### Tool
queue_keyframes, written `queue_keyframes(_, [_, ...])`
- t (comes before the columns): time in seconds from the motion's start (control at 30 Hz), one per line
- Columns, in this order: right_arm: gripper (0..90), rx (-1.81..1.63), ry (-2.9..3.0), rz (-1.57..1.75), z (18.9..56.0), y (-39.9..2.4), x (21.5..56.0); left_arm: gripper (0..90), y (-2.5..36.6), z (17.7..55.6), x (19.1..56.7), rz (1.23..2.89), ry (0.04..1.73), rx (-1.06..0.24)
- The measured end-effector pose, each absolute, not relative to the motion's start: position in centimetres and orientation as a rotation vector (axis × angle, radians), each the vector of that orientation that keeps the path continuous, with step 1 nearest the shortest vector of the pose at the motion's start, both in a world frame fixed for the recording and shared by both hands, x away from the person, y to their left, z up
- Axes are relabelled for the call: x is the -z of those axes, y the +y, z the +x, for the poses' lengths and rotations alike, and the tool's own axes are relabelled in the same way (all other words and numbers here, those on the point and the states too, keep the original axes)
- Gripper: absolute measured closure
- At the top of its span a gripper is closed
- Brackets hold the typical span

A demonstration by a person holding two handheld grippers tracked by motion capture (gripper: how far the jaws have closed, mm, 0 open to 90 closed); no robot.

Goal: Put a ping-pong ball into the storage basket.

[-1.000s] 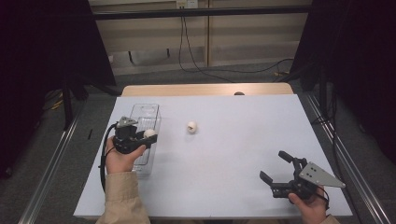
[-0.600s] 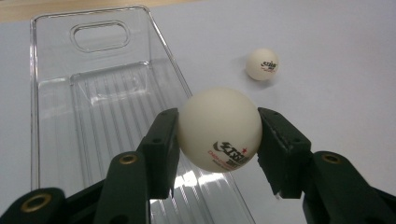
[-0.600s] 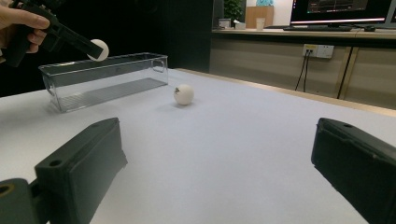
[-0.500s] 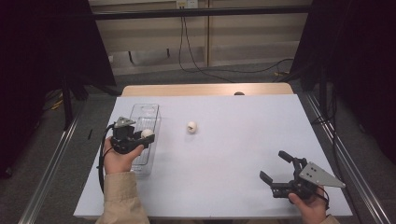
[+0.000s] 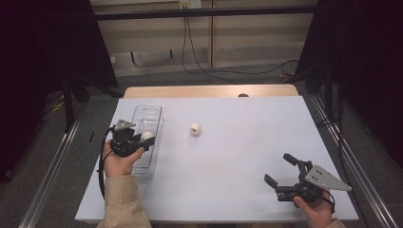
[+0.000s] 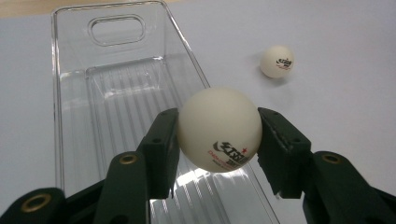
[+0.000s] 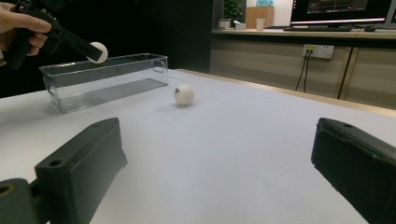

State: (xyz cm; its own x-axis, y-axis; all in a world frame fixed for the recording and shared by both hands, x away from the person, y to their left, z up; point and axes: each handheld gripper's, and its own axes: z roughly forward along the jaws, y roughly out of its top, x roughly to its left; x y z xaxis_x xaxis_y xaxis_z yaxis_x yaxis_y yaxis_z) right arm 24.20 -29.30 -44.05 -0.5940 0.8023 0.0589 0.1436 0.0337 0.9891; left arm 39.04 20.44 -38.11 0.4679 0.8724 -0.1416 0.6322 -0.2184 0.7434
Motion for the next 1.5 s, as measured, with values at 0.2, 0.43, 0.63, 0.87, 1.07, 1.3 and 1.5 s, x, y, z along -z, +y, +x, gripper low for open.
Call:
queue_keyframes(0.2, [1.7,-1.604,1.784,0.957,24.2,-29.3,44.06,51.1,20.68,39.07,38.23,1.958,1.263,-0.409])
queue_keyframes(0.43, [1.7,-1.602,1.787,0.955,24.19,-29.29,44.06,51.0,20.9,39.14,38.39,1.969,1.27,-0.421])
queue_keyframes(0.63, [1.7,-1.602,1.787,0.953,24.19,-29.3,44.06,51.0,21.09,39.18,38.57,1.967,1.284,-0.426])
queue_keyframes(0.87, [1.7,-1.603,1.785,0.955,24.2,-29.3,44.05,50.9,21.09,39.14,38.51,1.968,1.29,-0.438])
queue_keyframes(1.07, [1.7,-1.602,1.788,0.953,24.19,-29.3,44.06,48.8,21.16,39.18,38.61,1.973,1.303,-0.452])
queue_keyframes(1.3, [1.7,-1.601,1.788,0.954,24.19,-29.3,44.06,46.1,21.04,39.17,38.57,1.969,1.298,-0.449])
queue_keyframes(1.5, [1.7,-1.601,1.79,0.951,24.19,-29.3,44.06,42.1,20.68,39.15,38.5,1.964,1.29,-0.44])
